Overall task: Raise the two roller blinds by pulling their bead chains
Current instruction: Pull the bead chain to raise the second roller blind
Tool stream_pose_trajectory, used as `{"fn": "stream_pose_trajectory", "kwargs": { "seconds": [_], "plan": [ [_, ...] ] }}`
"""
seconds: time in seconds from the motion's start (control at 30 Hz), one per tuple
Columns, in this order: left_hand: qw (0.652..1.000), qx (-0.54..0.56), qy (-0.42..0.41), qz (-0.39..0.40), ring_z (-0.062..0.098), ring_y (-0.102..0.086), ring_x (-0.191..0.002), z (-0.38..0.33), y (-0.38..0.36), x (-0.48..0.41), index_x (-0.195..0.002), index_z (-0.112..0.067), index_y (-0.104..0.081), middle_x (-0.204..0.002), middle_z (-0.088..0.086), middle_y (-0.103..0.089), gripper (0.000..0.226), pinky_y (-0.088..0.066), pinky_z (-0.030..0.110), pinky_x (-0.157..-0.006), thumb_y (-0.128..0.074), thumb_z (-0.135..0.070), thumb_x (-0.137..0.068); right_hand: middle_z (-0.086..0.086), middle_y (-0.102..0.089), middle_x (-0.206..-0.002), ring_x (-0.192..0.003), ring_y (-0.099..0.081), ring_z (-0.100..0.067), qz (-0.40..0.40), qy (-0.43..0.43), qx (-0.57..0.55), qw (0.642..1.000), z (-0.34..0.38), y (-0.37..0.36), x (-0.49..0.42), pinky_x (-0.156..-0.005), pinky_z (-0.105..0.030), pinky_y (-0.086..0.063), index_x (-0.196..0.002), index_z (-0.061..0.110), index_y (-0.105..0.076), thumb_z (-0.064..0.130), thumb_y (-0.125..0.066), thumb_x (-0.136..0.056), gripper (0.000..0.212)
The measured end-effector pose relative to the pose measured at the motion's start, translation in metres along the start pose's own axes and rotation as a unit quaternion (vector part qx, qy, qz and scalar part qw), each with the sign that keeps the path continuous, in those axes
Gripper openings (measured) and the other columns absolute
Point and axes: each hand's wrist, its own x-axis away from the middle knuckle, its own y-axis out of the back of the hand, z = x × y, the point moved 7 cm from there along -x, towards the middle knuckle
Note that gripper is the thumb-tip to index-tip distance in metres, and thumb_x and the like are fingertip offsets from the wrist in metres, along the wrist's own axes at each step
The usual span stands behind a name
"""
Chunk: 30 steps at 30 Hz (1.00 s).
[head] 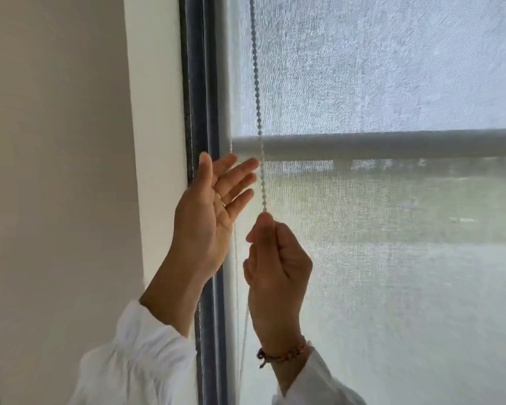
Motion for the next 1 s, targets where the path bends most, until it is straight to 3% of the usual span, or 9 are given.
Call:
{"fn": "stream_pose_trajectory", "kwargs": {
  "seconds": [0.13,0.2,0.3,0.5,0.6,0.67,0.77,0.87,1.0],
  "plan": [
    [0.998,-0.007,-0.002,0.059,0.01,-0.067,-0.094,-0.029,-0.025,-0.011,-0.102,-0.019,-0.058,-0.093,-0.004,-0.074,0.036,-0.051,0.023,-0.076,-0.033,-0.044,-0.093,0.009,-0.037,-0.043,-0.041,-0.025,-0.007,-0.014,-0.032,0.061,0.998,-0.027,0.016,0.05,-0.046,-0.027,-0.022,-0.057,0.021,-0.049,0.06,-0.05,-0.081,0.046],
    [0.999,0.005,0.014,0.05,0.006,-0.063,-0.064,-0.032,-0.034,-0.011,-0.094,-0.018,-0.06,-0.07,-0.008,-0.069,0.032,-0.047,0.019,-0.055,-0.04,-0.043,-0.092,0.011,-0.033,-0.041,-0.04,-0.023,-0.007,-0.02,-0.032,0.086,0.996,-0.035,0.02,0.068,-0.044,-0.022,-0.02,-0.06,0.014,-0.047,0.067,-0.047,-0.079,0.057],
    [0.998,0.026,-0.003,-0.058,0.005,-0.026,-0.034,-0.036,-0.026,-0.009,-0.061,-0.021,-0.052,-0.04,-0.011,-0.036,0.035,-0.021,0.017,-0.032,-0.05,-0.041,-0.089,0.009,-0.036,-0.045,-0.042,-0.025,-0.002,-0.011,0.036,0.163,0.986,-0.03,0.015,0.074,-0.042,-0.019,-0.022,-0.061,0.013,-0.046,0.062,-0.04,-0.086,0.055],
    [0.972,0.113,-0.137,-0.155,0.007,-0.015,-0.035,-0.056,-0.002,0.005,-0.052,-0.02,-0.037,-0.039,-0.01,-0.025,0.042,-0.015,0.018,-0.033,-0.046,-0.029,-0.093,-0.003,-0.042,-0.055,-0.047,-0.034,-0.012,0.029,0.111,0.195,0.974,-0.024,-0.002,0.054,-0.046,-0.019,-0.027,-0.062,-0.001,-0.05,0.05,-0.036,-0.093,0.061],
    [0.973,0.11,-0.117,-0.165,0.007,-0.016,-0.033,-0.041,0.008,0.013,-0.052,-0.021,-0.035,-0.038,-0.008,-0.024,0.042,-0.013,0.017,-0.034,-0.047,-0.027,-0.092,0.01,-0.053,-0.072,-0.067,-0.053,-0.013,0.023,0.127,0.174,0.976,-0.015,-0.002,0.034,-0.06,-0.025,-0.044,-0.088,0.024,-0.059,0.054,-0.029,-0.093,0.043],
    [0.978,0.09,-0.09,-0.168,0.006,-0.017,-0.032,-0.017,0.017,0.023,-0.05,-0.021,-0.035,-0.038,-0.009,-0.025,0.043,-0.013,0.017,-0.035,-0.049,-0.026,-0.091,0.008,-0.058,-0.084,-0.08,-0.059,-0.019,0.01,0.086,0.117,0.989,-0.011,-0.003,0.013,-0.073,-0.04,-0.051,-0.103,0.035,-0.057,0.061,-0.031,-0.089,0.04],
    [0.983,0.073,-0.04,-0.162,0.004,-0.022,-0.031,0.03,0.029,0.047,-0.046,-0.022,-0.039,-0.035,-0.009,-0.029,0.047,-0.016,0.018,-0.037,-0.048,-0.021,-0.091,0.005,-0.061,-0.088,-0.084,-0.062,-0.021,0.029,0.02,0.047,0.998,-0.004,-0.017,-0.017,-0.08,-0.045,-0.053,-0.108,0.03,-0.055,0.05,-0.038,-0.089,0.033],
    [0.986,0.064,0.004,-0.152,0.003,-0.022,-0.03,0.068,0.044,0.071,-0.047,-0.023,-0.038,-0.035,-0.008,-0.031,0.039,-0.015,0.016,-0.037,-0.054,-0.03,-0.082,-0.002,-0.06,-0.087,-0.081,-0.06,-0.021,0.067,-0.023,-0.011,0.997,0.006,-0.038,-0.04,-0.075,-0.039,-0.053,-0.1,0.021,-0.055,0.026,-0.04,-0.095,0.017],
    [0.987,0.03,0.044,-0.149,0.004,-0.018,-0.033,0.093,0.06,0.09,-0.044,-0.022,-0.037,-0.035,-0.01,-0.028,0.036,-0.01,0.022,-0.041,-0.053,-0.038,-0.073,-0.005,-0.058,-0.078,-0.064,-0.055,-0.016,0.098,-0.11,-0.028,0.989,0.004,-0.063,-0.058,-0.052,-0.025,-0.049,-0.095,0.012,-0.057,0.022,-0.046,-0.095,0.015]
  ]
}}
